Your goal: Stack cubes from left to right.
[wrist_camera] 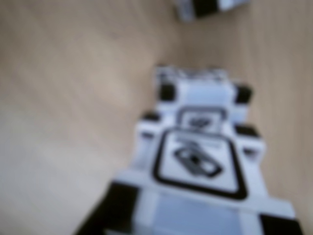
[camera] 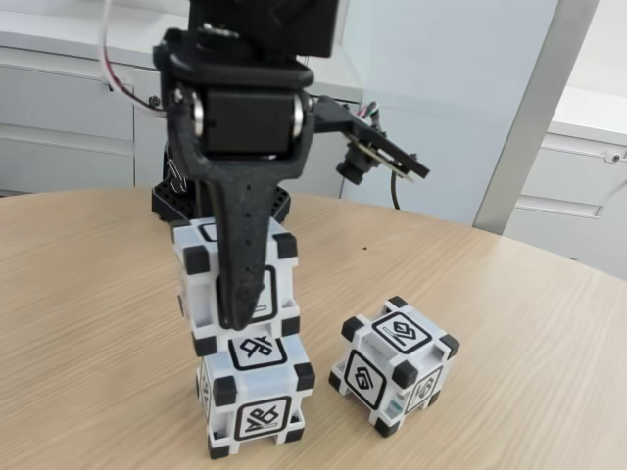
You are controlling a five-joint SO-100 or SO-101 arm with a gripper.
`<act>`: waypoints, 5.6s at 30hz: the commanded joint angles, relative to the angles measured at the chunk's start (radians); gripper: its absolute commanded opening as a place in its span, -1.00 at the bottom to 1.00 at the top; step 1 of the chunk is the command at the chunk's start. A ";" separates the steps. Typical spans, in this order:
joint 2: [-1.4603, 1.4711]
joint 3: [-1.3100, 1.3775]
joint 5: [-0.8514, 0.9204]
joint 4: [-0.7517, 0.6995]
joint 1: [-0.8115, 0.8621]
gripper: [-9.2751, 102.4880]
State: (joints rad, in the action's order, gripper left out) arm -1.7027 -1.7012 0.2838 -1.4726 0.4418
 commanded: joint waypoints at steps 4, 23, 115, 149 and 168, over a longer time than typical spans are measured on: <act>-0.021 0.008 -0.012 0.008 -0.008 -0.70; -0.008 0.006 -0.046 0.009 -0.075 -0.42; -0.032 -0.153 -0.190 0.196 -0.526 -0.18; 0.282 -0.132 -0.098 0.253 -0.483 -0.38; -0.017 -0.086 -0.195 0.242 -0.480 -0.56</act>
State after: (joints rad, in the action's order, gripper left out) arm -1.6306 -1.8285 0.1043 -1.2257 -0.0506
